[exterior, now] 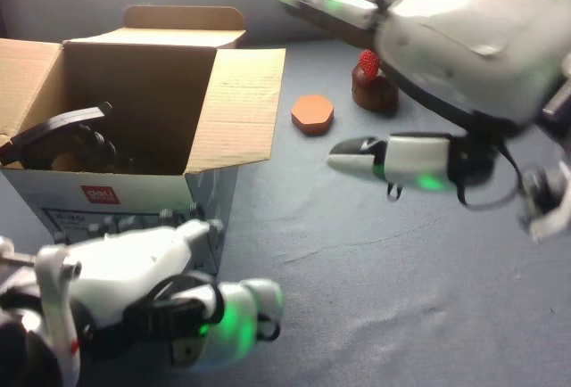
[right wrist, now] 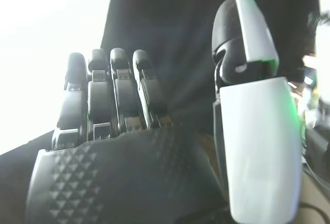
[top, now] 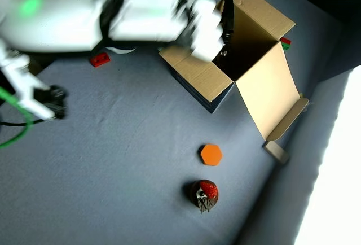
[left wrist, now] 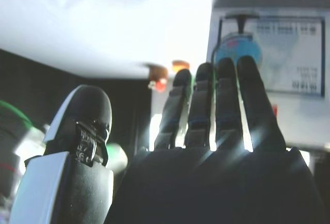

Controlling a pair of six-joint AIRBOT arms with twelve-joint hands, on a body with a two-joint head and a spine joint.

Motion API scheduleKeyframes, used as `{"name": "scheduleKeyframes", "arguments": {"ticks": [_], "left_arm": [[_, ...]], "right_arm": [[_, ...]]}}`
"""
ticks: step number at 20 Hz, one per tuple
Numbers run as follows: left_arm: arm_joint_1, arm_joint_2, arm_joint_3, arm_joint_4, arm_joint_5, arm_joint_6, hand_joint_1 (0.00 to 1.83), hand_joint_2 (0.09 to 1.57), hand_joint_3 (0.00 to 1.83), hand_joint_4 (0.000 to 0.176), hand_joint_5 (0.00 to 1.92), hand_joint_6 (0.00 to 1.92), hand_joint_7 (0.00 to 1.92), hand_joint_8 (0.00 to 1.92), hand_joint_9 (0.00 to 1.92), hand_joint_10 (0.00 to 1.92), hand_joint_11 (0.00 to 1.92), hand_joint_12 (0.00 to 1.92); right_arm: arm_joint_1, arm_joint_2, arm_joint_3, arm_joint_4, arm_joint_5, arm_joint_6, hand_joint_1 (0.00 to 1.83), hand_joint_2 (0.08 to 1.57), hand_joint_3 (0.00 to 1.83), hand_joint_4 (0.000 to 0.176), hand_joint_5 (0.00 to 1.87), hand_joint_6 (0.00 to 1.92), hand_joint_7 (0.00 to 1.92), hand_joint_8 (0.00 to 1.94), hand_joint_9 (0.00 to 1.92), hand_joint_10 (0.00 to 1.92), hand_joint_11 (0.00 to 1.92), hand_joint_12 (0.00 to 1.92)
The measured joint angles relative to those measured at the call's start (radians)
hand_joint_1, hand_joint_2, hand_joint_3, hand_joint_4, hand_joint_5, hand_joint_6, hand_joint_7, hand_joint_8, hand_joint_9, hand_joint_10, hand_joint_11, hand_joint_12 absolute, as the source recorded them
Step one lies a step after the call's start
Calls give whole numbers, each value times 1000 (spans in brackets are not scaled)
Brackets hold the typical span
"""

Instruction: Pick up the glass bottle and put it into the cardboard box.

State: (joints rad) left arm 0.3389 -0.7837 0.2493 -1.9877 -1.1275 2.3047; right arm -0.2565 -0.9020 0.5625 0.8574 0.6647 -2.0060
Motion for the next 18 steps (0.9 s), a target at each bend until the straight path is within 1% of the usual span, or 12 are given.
{"name": "scheduleKeyframes", "arguments": {"ticks": [1, 2, 3, 5, 6, 7, 10, 11, 12, 13, 14, 18], "left_arm": [[-61, -10, -6, -43, -42, 32, 55, 1327, 2, 10, 411, 64, 452, 39, 359, 51, 0, 912], [-111, -12, -12, -90, -81, 71, 55, 1327, 2, 10, 411, 64, 452, 39, 359, 51, 0, 912], [-174, -20, -13, -138, -124, 124, 104, 1328, 0, 0, 664, 121, 771, 52, 604, 72, 81, 1232], [-259, -30, -14, -171, -195, 158, 223, 1311, 1, 0, 828, 481, 1070, 270, 874, 289, 321, 1419], [-292, -31, -14, -183, -224, 163, 261, 1312, 1, 0, 835, 753, 1024, 740, 816, 923, 445, 1593], [-316, -31, -13, -198, -241, 177, 261, 1312, 1, 0, 835, 753, 1024, 740, 816, 923, 445, 1593], [-411, -32, -8, -227, -268, 273, 463, 1370, 5, 0, 930, 1407, 1036, 1578, 992, 1784, 825, 1917], [-426, -35, 2, -219, -269, 287, 463, 1370, 5, 0, 930, 1407, 1036, 1578, 992, 1784, 825, 1917], [-429, -35, 12, -204, -260, 291, 545, 1396, 7, 0, 954, 1770, 1086, 1769, 1062, 1903, 1002, 1921], [-428, -35, 18, -205, -259, 296, 545, 1396, 7, 0, 954, 1770, 1086, 1769, 1062, 1903, 1002, 1921], [-424, -29, 19, -213, -249, 305, 678, 1424, 10, 0, 1013, 1915, 1140, 1910, 1131, 1920, 1103, 1921], [-425, -21, 25, -208, -204, 309, 730, 1441, 9, 0, 1034, 1921, 1167, 1921, 1152, 1921, 1121, 1921]], "right_arm": [[-25, 12, -60, 57, 103, -4, 279, 1196, 8, 0, 492, 261, 630, 131, 517, 339, 0, 1273], [-36, 16, -93, 74, 164, -4, 279, 1196, 8, 0, 492, 261, 630, 131, 517, 339, 0, 1273], [-35, 19, -118, 119, 208, -9, 271, 1215, 3, 0, 487, 790, 695, 353, 490, 1006, 93, 1691], [-23, 24, -147, 212, 282, -14, 279, 1253, 8, 0, 575, 1177, 716, 908, 597, 1415, 339, 1904], [-21, 24, -146, 255, 302, -10, 287, 1289, 14, 0, 663, 1350, 768, 1224, 692, 1620, 555, 1918], [-21, 26, -144, 280, 311, 0, 287, 1289, 14, 0, 663, 1350, 768, 1224, 692, 1620, 555, 1918], [-35, 26, -139, 276, 296, 30, 348, 1441, 41, 0, 976, 1716, 1084, 1688, 1115, 1917, 1154, 1921], [-37, 26, -139, 280, 280, 33, 348, 1441, 41, 0, 976, 1716, 1084, 1688, 1115, 1917, 1154, 1921], [-41, 25, -139, 279, 269, 34, 429, 1505, 38, 0, 1054, 1892, 1164, 1879, 1269, 1921, 1319, 1921], [-41, 25, -139, 282, 267, 34, 429, 1505, 38, 0, 1054, 1892, 1164, 1879, 1269, 1921, 1319, 1921], [-41, 25, -139, 279, 270, 34, 647, 1513, 25, 0, 1106, 1920, 1222, 1939, 1332, 1921, 1417, 1921], [-42, 26, -134, 278, 265, 39, 727, 1500, 17, 0, 1117, 1921, 1235, 1941, 1346, 1921, 1437, 1921]]}}
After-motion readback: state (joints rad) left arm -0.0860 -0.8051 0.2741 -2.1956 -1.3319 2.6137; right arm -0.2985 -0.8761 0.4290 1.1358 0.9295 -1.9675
